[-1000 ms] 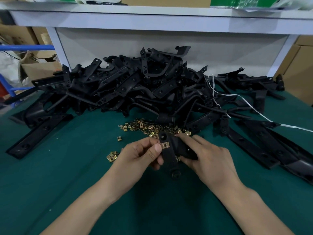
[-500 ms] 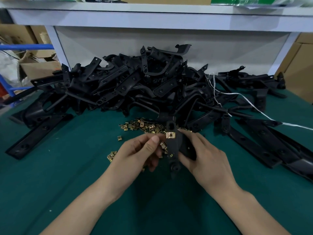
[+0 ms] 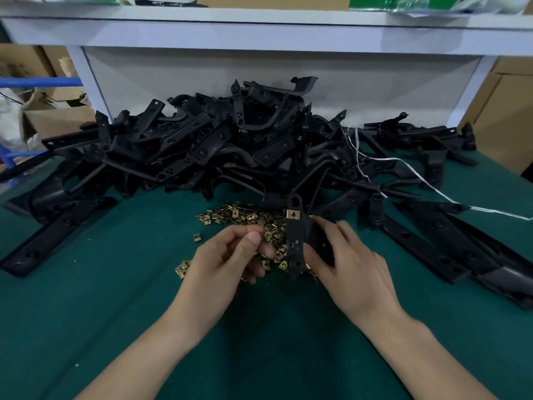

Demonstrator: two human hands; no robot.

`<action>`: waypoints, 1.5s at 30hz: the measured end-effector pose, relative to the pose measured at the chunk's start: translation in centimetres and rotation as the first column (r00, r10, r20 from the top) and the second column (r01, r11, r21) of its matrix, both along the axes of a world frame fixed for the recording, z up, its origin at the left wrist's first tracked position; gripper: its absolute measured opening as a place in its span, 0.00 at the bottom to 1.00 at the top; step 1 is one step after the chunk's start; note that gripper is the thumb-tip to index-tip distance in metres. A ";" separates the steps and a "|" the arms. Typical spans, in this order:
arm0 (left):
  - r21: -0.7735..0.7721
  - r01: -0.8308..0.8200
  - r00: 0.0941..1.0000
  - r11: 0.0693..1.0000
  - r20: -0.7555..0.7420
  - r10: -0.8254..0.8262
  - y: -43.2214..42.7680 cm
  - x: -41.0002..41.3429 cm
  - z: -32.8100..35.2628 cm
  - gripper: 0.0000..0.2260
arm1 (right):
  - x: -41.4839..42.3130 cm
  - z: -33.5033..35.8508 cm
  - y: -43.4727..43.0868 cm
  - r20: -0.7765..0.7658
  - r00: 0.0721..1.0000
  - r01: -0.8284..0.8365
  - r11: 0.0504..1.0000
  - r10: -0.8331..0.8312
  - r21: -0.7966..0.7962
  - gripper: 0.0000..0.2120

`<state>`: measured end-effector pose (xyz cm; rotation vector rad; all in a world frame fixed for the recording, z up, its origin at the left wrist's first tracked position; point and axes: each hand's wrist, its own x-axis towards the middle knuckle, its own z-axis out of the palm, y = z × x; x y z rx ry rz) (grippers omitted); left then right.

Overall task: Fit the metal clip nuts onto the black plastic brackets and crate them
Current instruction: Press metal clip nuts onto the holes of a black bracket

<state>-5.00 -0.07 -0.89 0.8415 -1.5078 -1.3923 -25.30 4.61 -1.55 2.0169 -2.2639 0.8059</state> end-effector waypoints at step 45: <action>0.148 0.035 0.982 0.988 -0.188 -0.007 0.2 -0.1 0.6 0.09 | -0.4 -0.4 -0.1 0.068 0.998 0.002 0.999 0.000 -0.033 0.34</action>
